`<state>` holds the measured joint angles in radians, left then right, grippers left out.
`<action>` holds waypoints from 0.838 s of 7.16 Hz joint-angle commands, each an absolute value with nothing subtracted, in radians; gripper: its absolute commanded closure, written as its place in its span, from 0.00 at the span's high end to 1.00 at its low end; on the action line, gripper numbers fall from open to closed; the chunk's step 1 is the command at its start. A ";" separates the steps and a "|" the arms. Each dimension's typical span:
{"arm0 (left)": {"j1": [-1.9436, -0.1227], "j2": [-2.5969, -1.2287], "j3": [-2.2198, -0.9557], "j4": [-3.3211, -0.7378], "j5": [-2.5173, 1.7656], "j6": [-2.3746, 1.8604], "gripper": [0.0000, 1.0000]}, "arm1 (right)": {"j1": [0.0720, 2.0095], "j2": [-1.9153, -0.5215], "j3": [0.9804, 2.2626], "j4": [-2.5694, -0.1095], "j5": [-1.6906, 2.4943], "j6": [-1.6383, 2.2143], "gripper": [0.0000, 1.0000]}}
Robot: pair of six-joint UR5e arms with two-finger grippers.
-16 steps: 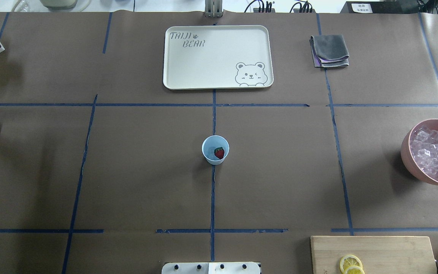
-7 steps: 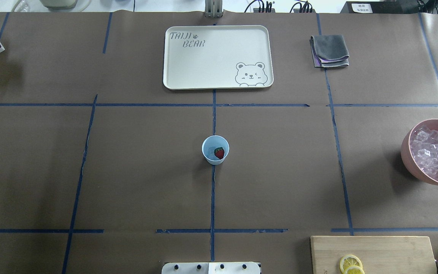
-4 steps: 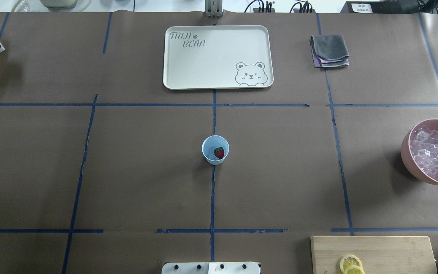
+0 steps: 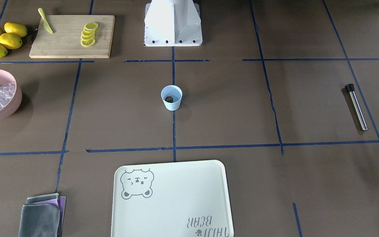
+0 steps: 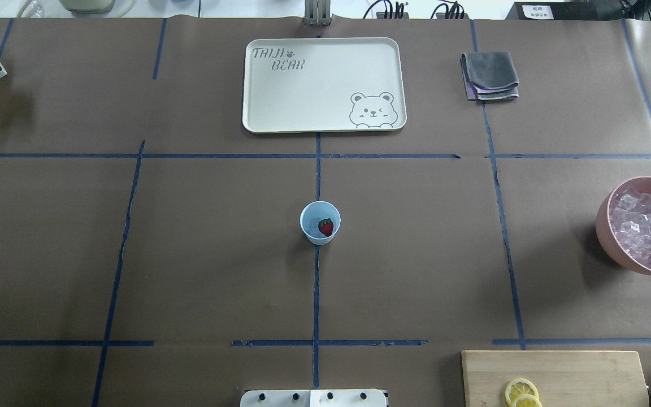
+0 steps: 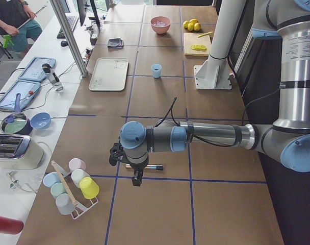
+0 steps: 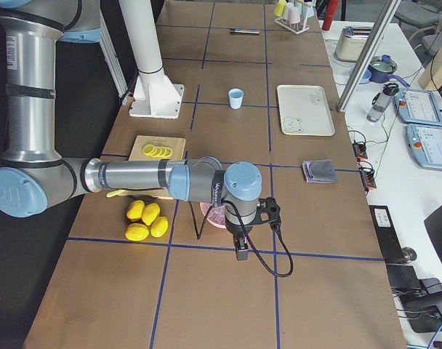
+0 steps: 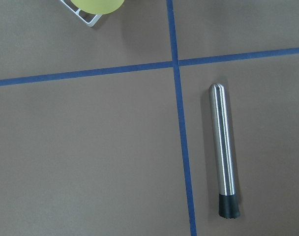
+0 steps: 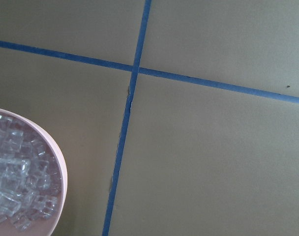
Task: Mash ice and strawberries in cup
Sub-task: 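Lay the muddler down on the table and open the left gripper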
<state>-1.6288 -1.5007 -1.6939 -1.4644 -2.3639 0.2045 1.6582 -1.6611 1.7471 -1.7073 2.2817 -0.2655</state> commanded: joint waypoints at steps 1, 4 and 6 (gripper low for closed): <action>-1.626 -1.500 -1.683 -1.470 -2.358 0.206 1.00 | 1.658 -1.664 1.746 -1.707 2.281 -0.265 1.00; -1.624 -1.494 -1.683 -1.470 -2.358 0.204 1.00 | 1.658 -1.664 1.744 -1.707 2.283 -0.262 1.00; -1.624 -1.488 -1.683 -1.470 -2.358 0.206 1.00 | 1.658 -1.664 1.744 -1.709 2.283 -0.262 1.00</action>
